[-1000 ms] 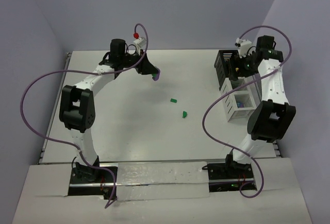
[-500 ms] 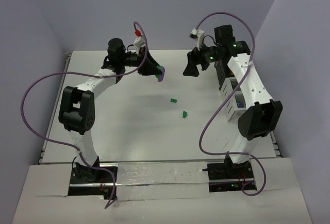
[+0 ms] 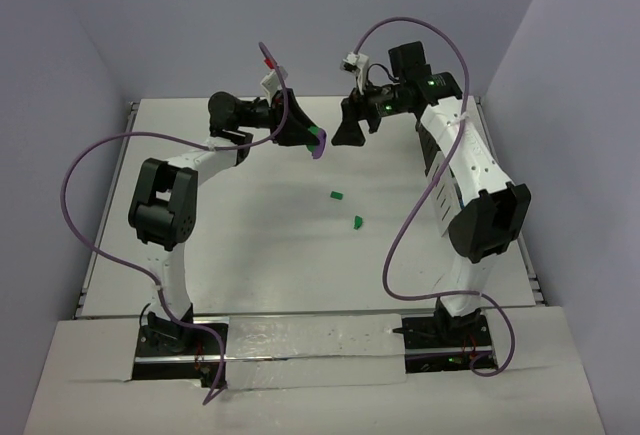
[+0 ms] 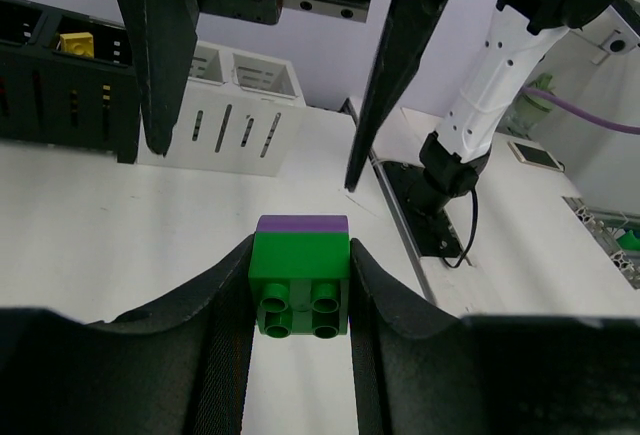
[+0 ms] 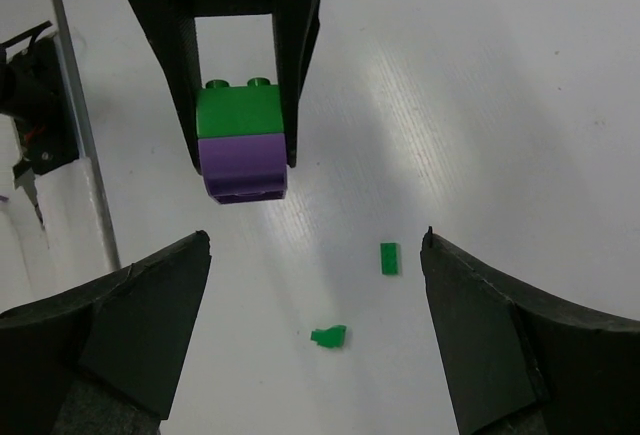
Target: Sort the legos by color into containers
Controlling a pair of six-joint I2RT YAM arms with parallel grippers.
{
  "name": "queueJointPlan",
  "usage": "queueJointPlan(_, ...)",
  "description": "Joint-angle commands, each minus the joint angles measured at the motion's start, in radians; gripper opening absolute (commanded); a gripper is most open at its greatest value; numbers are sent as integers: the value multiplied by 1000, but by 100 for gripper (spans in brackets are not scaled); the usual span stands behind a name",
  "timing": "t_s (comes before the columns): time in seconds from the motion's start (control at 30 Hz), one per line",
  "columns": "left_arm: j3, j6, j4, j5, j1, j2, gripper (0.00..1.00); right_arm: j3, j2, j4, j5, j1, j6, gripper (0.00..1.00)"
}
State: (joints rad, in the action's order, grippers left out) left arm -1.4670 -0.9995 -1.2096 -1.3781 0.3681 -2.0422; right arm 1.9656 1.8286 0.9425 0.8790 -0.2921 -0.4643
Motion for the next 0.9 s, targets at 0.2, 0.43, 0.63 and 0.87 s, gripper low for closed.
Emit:
queueJointPlan(0.2,-47,-23,-82,-1,11,14,3,11,-14,-8,43,-52,-38,94)
queueJointPlan(0.43,-46,-51,-120,-1,11,18,3,5,5,-14,67,-71,-25,94)
queueJointPlan(0.63,-30,-68,-143,1,12,33,3,18,26,-24,75,-85,-22,92)
queueJointPlan(0.87,-27,-64,-136,9,14,41,3,22,35,-42,76,-107,-9,77)
